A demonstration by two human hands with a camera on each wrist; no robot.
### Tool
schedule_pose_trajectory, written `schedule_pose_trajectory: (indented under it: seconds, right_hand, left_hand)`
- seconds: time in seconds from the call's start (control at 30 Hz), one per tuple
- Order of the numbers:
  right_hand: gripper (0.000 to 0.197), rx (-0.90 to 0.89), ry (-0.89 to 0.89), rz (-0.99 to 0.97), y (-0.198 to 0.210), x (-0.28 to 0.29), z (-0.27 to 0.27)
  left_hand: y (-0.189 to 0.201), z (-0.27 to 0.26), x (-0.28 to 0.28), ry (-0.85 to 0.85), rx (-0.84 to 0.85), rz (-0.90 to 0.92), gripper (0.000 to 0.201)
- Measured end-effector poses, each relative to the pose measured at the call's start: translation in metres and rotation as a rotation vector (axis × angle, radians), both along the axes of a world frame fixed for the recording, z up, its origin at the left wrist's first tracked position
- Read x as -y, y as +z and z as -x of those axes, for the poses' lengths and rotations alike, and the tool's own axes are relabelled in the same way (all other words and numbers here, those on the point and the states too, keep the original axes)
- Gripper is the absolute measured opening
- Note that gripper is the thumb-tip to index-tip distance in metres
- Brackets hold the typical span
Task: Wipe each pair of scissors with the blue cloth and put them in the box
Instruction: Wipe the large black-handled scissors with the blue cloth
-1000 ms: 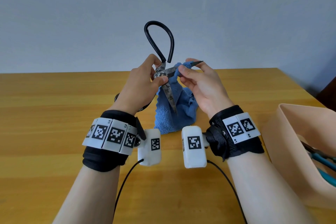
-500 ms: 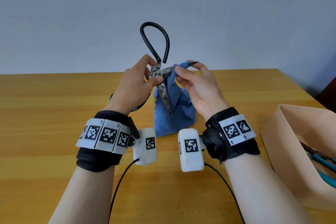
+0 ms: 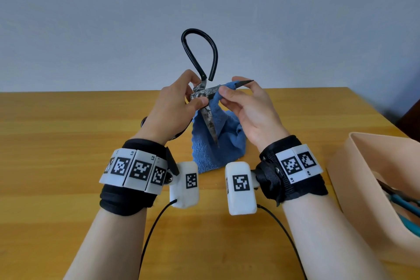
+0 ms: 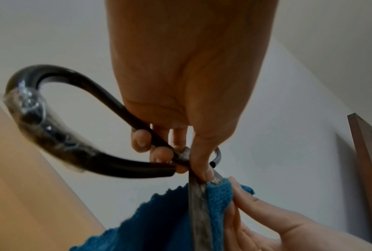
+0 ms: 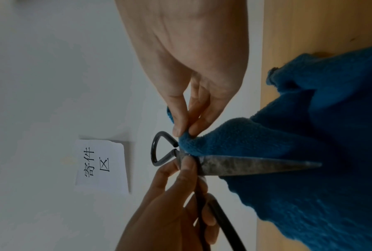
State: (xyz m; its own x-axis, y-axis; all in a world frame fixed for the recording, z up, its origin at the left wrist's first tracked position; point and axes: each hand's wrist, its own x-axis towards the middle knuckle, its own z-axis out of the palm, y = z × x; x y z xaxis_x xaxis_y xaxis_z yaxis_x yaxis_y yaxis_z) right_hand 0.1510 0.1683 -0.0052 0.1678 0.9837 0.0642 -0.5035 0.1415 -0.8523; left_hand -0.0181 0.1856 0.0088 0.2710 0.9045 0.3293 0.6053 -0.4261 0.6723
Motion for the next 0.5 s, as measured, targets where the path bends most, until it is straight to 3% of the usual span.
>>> schedule_pose_trajectory:
  seconds: [0.5]
  right_hand:
    - [0.039, -0.074, -0.193, -0.001, 0.0086, 0.0008, -0.0082]
  left_hand:
    - [0.0055, 0.005, 0.0031, -0.019, 0.065, 0.043, 0.025]
